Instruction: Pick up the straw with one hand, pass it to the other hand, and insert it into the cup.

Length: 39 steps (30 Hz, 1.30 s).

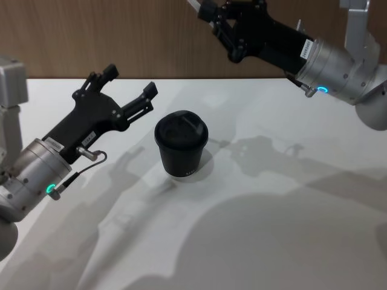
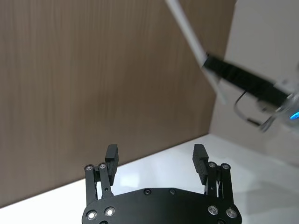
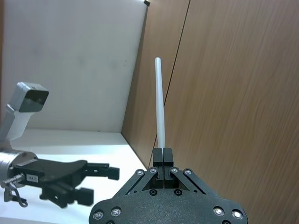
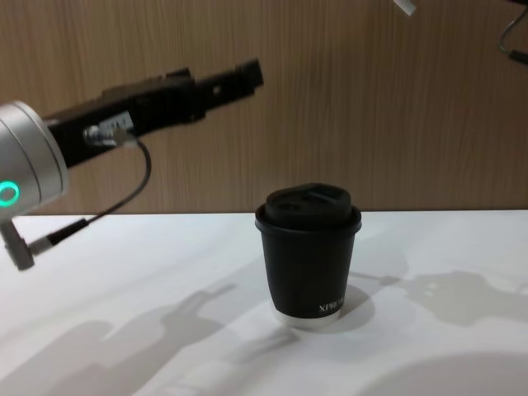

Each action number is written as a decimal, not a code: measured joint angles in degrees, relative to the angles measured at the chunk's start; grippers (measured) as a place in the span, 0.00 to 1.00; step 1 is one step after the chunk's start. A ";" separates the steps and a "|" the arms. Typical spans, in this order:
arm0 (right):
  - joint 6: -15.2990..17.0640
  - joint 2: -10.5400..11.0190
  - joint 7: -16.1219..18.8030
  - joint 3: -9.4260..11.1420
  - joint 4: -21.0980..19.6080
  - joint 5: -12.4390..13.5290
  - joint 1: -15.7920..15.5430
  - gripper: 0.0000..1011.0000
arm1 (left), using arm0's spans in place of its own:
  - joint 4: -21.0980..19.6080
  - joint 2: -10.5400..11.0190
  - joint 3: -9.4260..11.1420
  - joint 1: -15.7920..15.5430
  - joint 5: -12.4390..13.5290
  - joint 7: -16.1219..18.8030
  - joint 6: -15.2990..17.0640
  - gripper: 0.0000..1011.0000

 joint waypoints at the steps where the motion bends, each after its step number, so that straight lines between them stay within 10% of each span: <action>1: 0.00 0.00 0.01 -0.01 0.02 0.00 0.01 0.01 | -0.27 -0.07 -0.34 0.05 -1.38 -1.29 -0.39 0.99; 22: 0.00 -0.06 0.15 -0.14 0.24 0.06 0.20 0.01 | 0.69 -3.44 -2.99 -2.66 -20.17 -15.84 -3.27 0.99; 39: 0.00 -0.06 0.16 -0.14 0.29 0.06 0.25 0.01 | 8.73 -6.60 -0.93 -10.10 -24.29 -17.58 -2.32 0.99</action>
